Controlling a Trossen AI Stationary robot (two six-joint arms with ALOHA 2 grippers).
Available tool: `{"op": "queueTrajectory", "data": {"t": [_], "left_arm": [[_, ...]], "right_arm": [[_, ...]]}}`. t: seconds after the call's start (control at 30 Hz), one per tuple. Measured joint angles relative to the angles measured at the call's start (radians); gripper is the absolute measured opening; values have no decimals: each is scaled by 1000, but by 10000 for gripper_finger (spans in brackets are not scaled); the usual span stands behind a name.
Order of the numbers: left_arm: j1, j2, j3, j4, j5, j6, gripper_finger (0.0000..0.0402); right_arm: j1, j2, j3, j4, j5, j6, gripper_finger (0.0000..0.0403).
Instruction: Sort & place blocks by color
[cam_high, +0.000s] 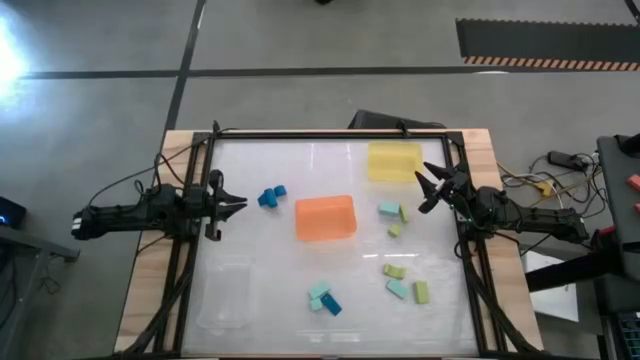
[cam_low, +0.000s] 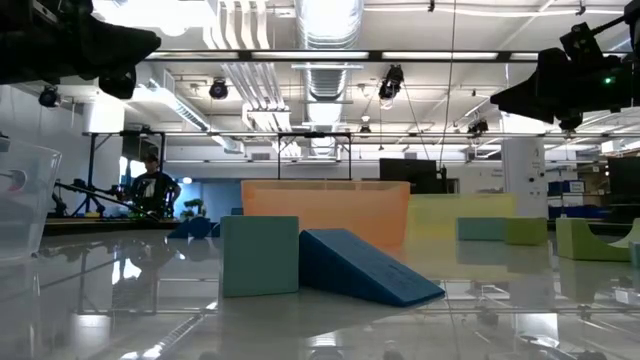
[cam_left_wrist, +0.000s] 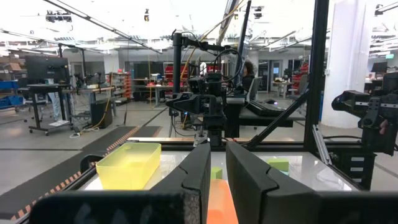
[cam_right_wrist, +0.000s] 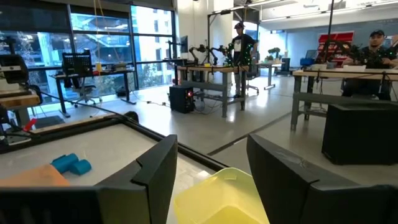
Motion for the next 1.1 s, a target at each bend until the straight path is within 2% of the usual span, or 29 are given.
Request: {"op": "queueTrajectory", "data": {"t": [0.17, 0.3, 0.57, 0.73, 0.87, 1.1], "left_arm": [[0, 0, 0, 0, 0, 15, 35], [0, 0, 0, 11, -2, 168, 35], [0, 1, 0, 33, -14, 183, 35], [1, 5, 0, 187, -27, 24, 35], [1, 4, 0, 338, -31, -55, 35], [1, 5, 0, 505, -31, -53, 35]], "right_arm": [[0, 0, 0, 0, 0, -2, 185], [0, 0, 0, 1, 0, 46, 185], [0, 0, 0, 77, 24, 576, 185], [0, 0, 0, 92, 28, 813, 185], [0, 0, 0, 91, 29, 825, 185], [0, 0, 0, 107, 30, 820, 185]]}}
